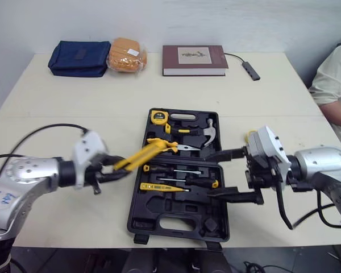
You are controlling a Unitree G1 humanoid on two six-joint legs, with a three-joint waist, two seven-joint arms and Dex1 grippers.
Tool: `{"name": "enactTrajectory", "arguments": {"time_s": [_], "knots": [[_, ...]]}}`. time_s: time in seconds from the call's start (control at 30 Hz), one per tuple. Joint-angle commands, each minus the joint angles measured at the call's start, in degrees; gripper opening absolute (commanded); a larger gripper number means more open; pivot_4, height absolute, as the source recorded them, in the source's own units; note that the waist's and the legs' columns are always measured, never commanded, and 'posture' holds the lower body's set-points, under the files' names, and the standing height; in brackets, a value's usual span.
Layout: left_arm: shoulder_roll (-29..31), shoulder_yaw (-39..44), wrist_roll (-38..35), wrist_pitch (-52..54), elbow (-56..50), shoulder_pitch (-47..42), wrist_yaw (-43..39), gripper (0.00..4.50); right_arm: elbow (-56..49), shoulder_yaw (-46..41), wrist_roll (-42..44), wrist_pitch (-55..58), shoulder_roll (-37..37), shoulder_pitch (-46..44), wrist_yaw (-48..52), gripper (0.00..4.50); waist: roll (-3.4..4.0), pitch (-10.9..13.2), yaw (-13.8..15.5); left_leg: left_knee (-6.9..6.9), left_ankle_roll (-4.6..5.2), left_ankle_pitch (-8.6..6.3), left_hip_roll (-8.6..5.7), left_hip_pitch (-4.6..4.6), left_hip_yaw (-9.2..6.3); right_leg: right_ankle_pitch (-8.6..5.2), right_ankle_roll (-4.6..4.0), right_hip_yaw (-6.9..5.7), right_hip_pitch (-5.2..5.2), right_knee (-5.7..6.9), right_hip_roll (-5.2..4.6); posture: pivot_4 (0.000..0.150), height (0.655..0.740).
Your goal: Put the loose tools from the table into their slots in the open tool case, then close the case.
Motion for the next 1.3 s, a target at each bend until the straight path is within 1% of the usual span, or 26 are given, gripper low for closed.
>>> {"name": "enactTrajectory", "arguments": {"time_s": [0.03,0.1,0.17,0.3,0.5,0.8,0.87,1.0,1.17,1.3], "knots": [[1.68,-8.03,0.0,0.31,-3.61,-6.37,-4.8,1.35,-4.29,-4.7,3.07,1.16,-2.71,4.46,1.04,4.5,0.0,0.02,0.01,0.01,-0.01,0.02,0.02,-0.01,0.0,0.0,0.0,-0.03,0.01,0.01,0.04,0.15,0.74],[0.77,-14.48,1.63,0.82,-3.8,-11.2,-6.12,1.35,-6.12,-6.54,4.14,1.9,-3.78,8.19,0.77,4.5,-0.01,0.03,0.4,0.06,0.0,0.07,0.03,0.01,0.0,0.0,0.0,-0.04,0.04,0.08,0.08,0.15,0.74],[-0.31,-18.28,2.49,1.62,-3.12,-14.25,-6.35,1.35,-7.39,-7.63,4.98,2.39,-4.27,10.28,0.1,4.5,-0.01,0.03,0.59,0.14,0.02,0.08,0.03,0.01,0.0,0.01,0.02,-0.03,0.07,0.14,0.11,0.15,0.74],[-2.56,-28.66,7.89,-0.06,-1.17,-19.66,-9.5,1.35,-9.27,-10.44,6.02,3.39,-4.84,15.26,-1.37,4.5,-0.09,0.07,0.6,0.23,0.05,0.1,0.04,0.01,0.02,0.04,0.07,0.03,0.1,0.2,0.2,0.15,0.74],[-4.62,-36.01,14.37,-3.19,2.55,-22.65,-12.17,1.35,-10.05,-12.72,5.14,2.92,-5.64,20.64,-1.75,4.5,-0.2,0.14,0.66,0.37,0.09,0.14,0.07,-0.05,0.02,0.05,0.08,0.04,0.1,0.21,0.3,0.15,0.74],[-5.24,-38.42,21.1,-8.53,6.55,-21.11,-13.8,1.35,-10.49,-14.48,4.94,2.32,-5.62,23.42,-3.1,4.5,-0.22,0.15,0.75,0.51,0.12,0.14,0.1,-0.07,0.0,0.05,0.1,0.06,0.12,0.27,0.31,0.15,0.74],[-5.7,-37.95,20.46,-7.57,6.32,-20.56,-13.99,1.35,-10.6,-14.62,4.92,2.18,-5.49,23.63,-3.42,4.5,-0.22,0.15,0.72,0.52,0.12,0.14,0.11,-0.06,-0.01,0.06,0.1,0.06,0.14,0.27,0.31,0.15,0.74],[-6.36,-37.47,21.58,-6.35,6.87,-20.65,-12.75,1.35,-10.48,-14.64,5.0,1.99,-5.48,23.54,-3.77,4.5,-0.23,0.15,0.74,0.57,0.12,0.14,0.11,-0.06,-0.01,0.07,0.12,0.06,0.17,0.28,0.31,0.15,0.74],[-6.86,-35.59,20.19,-4.18,6.97,-20.63,-13.1,1.35,-10.2,-13.8,4.68,1.55,-5.19,23.01,-4.25,4.5,-0.23,0.15,0.74,0.65,0.14,0.13,0.11,-0.06,-0.03,0.08,0.14,0.06,0.2,0.3,0.31,0.15,0.74],[-7.08,-35.55,21.33,-5.79,7.55,-20.59,-13.21,1.35,-10.04,-13.29,4.58,1.35,-5.06,22.56,-4.48,4.5,-0.23,0.15,0.74,0.66,0.14,0.13,0.11,-0.06,-0.03,0.08,0.15,0.07,0.2,0.31,0.31,0.15,0.74]]}}
